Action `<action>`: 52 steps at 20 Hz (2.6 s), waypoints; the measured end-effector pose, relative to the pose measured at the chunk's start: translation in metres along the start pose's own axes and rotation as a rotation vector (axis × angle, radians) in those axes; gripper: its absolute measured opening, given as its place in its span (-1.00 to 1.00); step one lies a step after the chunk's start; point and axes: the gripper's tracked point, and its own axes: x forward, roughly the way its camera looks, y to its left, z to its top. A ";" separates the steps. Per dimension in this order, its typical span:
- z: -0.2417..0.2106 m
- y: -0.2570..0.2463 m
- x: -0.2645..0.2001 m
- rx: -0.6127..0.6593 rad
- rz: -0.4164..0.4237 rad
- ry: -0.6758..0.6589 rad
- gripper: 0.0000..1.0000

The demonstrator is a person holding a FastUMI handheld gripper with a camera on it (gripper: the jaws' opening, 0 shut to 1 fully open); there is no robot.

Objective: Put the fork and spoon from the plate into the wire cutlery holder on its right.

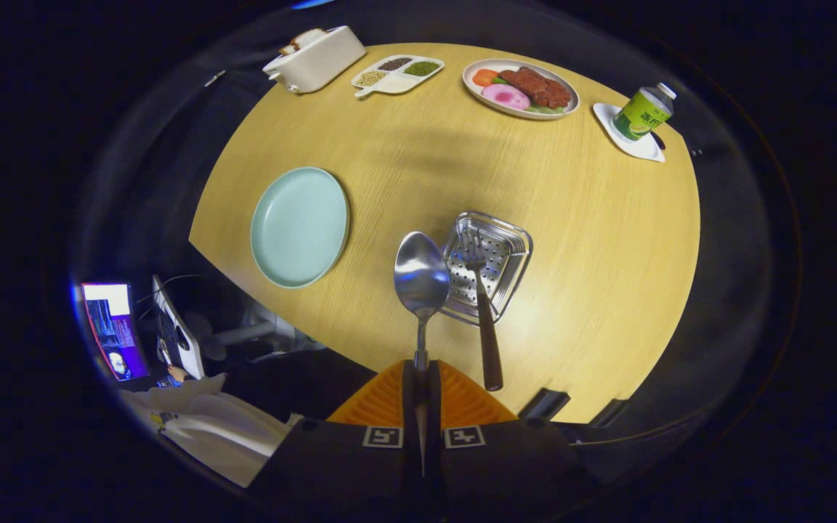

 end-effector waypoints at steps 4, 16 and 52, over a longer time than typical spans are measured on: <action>0.001 -0.024 0.002 0.023 -0.003 0.118 -0.88; 0.021 -0.032 0.022 0.143 0.019 0.309 -0.81; 0.067 0.012 -0.258 0.161 -0.089 -1.272 0.98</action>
